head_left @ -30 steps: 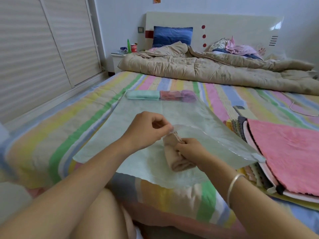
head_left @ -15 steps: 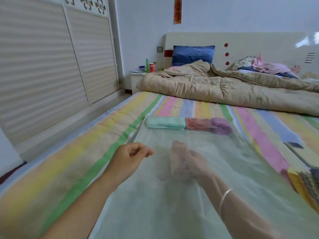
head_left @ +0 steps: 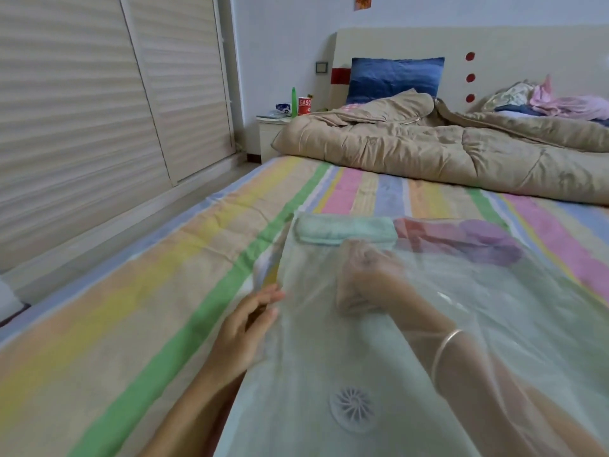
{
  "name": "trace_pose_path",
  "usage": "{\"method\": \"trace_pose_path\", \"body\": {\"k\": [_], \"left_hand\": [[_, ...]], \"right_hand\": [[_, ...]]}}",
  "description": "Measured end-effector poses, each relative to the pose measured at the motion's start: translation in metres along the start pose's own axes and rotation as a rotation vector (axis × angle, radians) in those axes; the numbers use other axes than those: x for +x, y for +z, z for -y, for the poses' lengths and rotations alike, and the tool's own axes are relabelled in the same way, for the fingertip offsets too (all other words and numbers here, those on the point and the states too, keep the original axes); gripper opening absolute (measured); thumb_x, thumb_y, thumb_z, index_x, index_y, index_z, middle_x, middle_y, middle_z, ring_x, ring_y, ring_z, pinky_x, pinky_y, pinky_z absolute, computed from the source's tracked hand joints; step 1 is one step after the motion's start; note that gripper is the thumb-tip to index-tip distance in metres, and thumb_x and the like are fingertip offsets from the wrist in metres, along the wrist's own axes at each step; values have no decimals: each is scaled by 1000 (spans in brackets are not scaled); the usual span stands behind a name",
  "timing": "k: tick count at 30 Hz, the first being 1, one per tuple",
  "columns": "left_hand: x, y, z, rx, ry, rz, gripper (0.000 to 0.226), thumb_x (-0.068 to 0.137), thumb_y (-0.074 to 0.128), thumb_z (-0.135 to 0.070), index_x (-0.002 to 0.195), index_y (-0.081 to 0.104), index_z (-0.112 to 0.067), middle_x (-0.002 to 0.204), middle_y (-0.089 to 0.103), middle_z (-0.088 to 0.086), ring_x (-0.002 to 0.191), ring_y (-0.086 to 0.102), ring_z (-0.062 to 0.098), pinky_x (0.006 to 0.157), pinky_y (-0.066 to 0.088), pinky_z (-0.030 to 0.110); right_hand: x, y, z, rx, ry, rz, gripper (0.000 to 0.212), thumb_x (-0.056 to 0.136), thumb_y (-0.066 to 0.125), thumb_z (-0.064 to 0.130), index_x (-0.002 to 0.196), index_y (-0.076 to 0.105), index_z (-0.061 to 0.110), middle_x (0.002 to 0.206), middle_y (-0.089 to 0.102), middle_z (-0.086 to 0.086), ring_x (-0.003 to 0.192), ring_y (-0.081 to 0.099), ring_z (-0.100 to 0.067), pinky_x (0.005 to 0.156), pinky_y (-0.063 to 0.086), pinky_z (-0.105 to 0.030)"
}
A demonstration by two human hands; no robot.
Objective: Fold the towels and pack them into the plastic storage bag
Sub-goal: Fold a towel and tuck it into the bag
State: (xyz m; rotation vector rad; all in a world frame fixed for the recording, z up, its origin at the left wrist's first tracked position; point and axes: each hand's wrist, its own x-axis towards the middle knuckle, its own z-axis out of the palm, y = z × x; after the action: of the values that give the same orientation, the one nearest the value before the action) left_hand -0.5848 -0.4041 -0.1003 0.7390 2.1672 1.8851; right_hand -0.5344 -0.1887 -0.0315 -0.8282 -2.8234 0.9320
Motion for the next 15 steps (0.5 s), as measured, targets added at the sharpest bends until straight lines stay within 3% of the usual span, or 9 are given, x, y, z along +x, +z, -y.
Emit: {"method": "trace_pose_path", "body": {"k": [3, 6, 8, 11, 15], "left_hand": [[2, -5, 4, -181, -23, -30, 34, 83, 52, -38, 107, 72, -23, 125, 63, -18, 127, 46, -6, 98, 37, 15], [-2, -5, 2, -309, -52, -50, 29, 90, 58, -38, 106, 73, -18, 126, 65, -6, 120, 57, 6, 102, 42, 33], [-3, -4, 0, -370, -87, -77, 27, 86, 63, -38, 101, 75, -20, 127, 64, -1, 116, 61, 11, 103, 43, 41], [-3, -5, 5, -441, -116, -77, 46, 77, 65, -51, 106, 73, -17, 127, 63, 12, 122, 57, 30, 110, 34, 57], [-2, -5, 9, -444, -123, -60, 41, 82, 58, -39, 111, 70, -13, 123, 67, 10, 118, 60, 26, 109, 37, 54]], "right_hand": [[-4, 13, 4, -235, -143, -220, 69, 70, 49, 59, 130, 51, 24, 142, 43, -3, 138, 29, -24, 115, 19, -33], [-5, 36, 7, -258, -200, -230, 70, 78, 48, 60, 137, 43, 22, 143, 45, 0, 132, 39, -21, 109, 32, -33], [-3, 45, 9, -300, -272, -204, 69, 80, 49, 59, 138, 41, 23, 142, 46, 1, 129, 42, -20, 104, 36, -32], [-2, 57, 11, -321, -292, -97, 77, 81, 53, 55, 146, 31, 23, 148, 38, -2, 136, 33, -23, 109, 31, -34], [7, 67, 12, -398, -217, -21, 88, 86, 48, 58, 154, 7, 21, 160, 6, -9, 148, 5, -27, 118, 13, -44]]}}
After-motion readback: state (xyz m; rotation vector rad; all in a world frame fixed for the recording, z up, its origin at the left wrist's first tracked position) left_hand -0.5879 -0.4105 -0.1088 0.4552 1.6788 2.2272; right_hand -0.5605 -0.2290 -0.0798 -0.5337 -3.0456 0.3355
